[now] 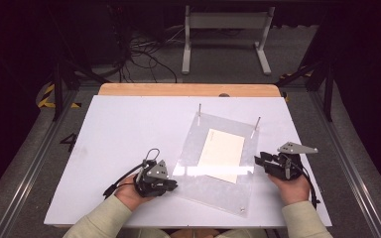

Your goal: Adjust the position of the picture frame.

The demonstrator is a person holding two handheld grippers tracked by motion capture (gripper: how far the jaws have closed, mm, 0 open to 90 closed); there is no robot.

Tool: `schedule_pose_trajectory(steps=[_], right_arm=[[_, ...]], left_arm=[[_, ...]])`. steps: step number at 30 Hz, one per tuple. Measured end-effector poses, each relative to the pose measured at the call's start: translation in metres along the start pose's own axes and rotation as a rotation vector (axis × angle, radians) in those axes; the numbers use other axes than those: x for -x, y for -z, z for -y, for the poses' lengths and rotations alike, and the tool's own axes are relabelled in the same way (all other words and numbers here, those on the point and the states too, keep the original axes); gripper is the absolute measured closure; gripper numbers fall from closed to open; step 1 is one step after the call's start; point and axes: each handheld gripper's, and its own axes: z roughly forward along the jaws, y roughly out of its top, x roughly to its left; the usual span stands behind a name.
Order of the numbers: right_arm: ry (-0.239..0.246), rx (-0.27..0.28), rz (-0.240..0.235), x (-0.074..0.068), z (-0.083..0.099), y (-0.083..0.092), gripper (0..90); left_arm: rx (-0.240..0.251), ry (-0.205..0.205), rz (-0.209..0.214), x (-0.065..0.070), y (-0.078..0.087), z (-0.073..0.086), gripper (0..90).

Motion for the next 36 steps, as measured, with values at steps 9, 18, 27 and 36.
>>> schedule_pose_trajectory(steps=[9, 18, 27, 36], right_arm=[[-0.011, 0.03, 0.13, 0.034, -0.05, -0.029, 63.8], [0.038, -0.079, 0.231, 0.053, -0.079, -0.078, 79.8], [0.125, -0.085, 0.222, 0.036, -0.116, -0.098, 84.8], [0.21, -0.101, 0.184, 0.012, -0.145, -0.125, 84.9]], left_arm=[[-0.011, -0.03, 0.074, 0.011, -0.002, -0.002, 83.5], [0.01, -0.019, 0.078, 0.011, -0.002, 0.001, 83.6], [0.002, 0.0, 0.067, 0.018, 0.0, 0.003, 83.7], [-0.018, -0.013, 0.054, 0.03, 0.008, 0.011, 83.6]])
